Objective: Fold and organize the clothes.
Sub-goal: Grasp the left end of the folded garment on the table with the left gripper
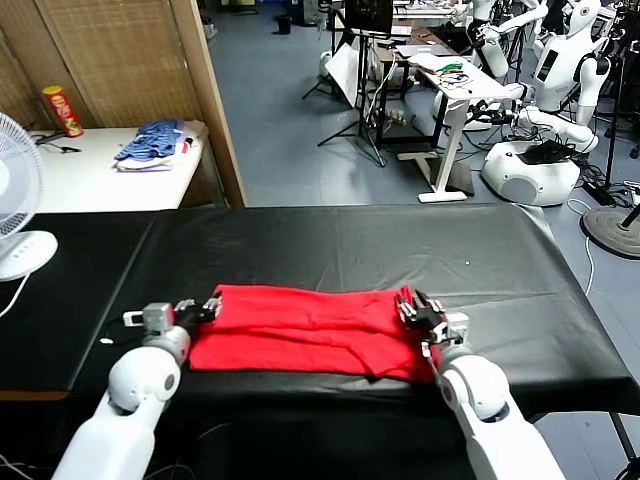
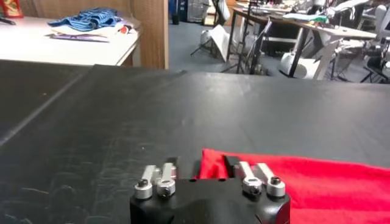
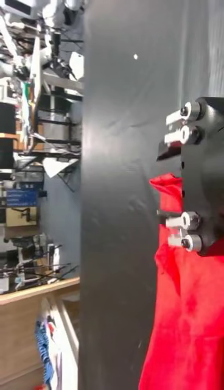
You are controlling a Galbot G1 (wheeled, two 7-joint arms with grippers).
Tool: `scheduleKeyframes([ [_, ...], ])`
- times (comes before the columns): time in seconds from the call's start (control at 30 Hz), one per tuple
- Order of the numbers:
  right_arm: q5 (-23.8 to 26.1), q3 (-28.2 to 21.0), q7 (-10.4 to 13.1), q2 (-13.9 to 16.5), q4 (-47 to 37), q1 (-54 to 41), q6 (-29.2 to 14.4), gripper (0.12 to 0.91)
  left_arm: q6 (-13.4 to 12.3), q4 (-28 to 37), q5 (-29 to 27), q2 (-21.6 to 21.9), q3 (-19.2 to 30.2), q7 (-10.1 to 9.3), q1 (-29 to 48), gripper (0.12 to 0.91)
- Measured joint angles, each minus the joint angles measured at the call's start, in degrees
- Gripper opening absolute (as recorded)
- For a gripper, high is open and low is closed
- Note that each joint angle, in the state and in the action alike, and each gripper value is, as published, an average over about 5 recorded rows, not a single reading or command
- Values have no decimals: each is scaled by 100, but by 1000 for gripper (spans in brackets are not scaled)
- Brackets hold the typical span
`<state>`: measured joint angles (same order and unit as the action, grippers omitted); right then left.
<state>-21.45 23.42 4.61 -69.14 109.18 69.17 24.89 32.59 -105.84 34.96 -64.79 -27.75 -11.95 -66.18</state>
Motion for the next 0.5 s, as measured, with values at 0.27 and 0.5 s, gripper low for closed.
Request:
scheduleKeyframes([
  [0.27, -63, 274, -21, 19, 645, 511, -33, 798, -140, -357, 71, -158, -315, 121, -554, 792],
  [0.5, -100, 350, -21, 60, 895, 647, -28, 798, -226, -376, -11, -344, -447, 214, -1011, 673],
])
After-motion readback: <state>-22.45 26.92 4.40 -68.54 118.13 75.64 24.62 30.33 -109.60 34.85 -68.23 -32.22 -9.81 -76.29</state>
